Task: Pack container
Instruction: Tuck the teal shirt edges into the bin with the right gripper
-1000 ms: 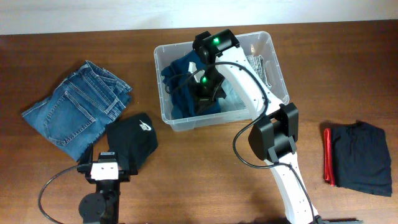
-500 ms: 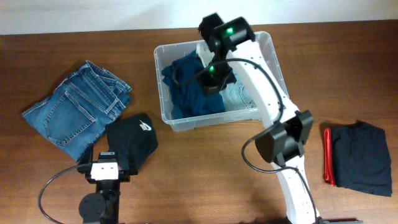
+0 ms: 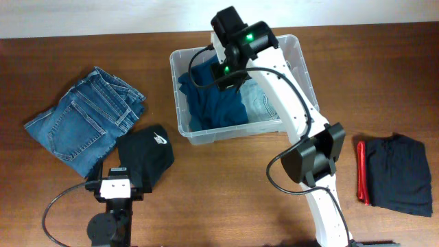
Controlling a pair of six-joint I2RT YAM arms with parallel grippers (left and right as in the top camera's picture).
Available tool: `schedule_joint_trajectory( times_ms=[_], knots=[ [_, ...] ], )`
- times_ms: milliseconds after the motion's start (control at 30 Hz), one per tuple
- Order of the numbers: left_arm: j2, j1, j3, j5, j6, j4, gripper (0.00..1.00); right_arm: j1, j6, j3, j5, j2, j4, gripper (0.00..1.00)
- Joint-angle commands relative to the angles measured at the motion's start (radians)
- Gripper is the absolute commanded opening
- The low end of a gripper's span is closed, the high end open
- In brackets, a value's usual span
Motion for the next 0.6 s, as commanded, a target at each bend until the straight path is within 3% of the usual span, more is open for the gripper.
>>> schedule_joint_trajectory(
  times_ms=[0, 100, 167, 300, 567],
  knots=[
    [-0.005, 0.004, -0.007, 0.011, 0.016, 0.001, 1.00, 0.005, -0.002, -0.124, 0.025, 0.030, 0.058, 0.09],
    [-0.005, 0.004, -0.007, 0.011, 0.016, 0.001, 1.00, 0.005, -0.002, -0.261, 0.024, 0.035, 0.151, 0.14],
    [-0.005, 0.004, -0.007, 0.011, 0.016, 0.001, 1.00, 0.005, -0.002, -0.364, 0.024, 0.035, 0.227, 0.23],
    [-0.005, 0.004, -0.007, 0.011, 0.016, 0.001, 1.00, 0.005, -0.002, -0.562, 0.022, 0.035, 0.368, 0.24],
    [-0.005, 0.004, -0.007, 0.011, 0.016, 0.001, 1.00, 0.003, -0.041, -0.527, -0.047, 0.016, 0.318, 0.26]
  ],
)
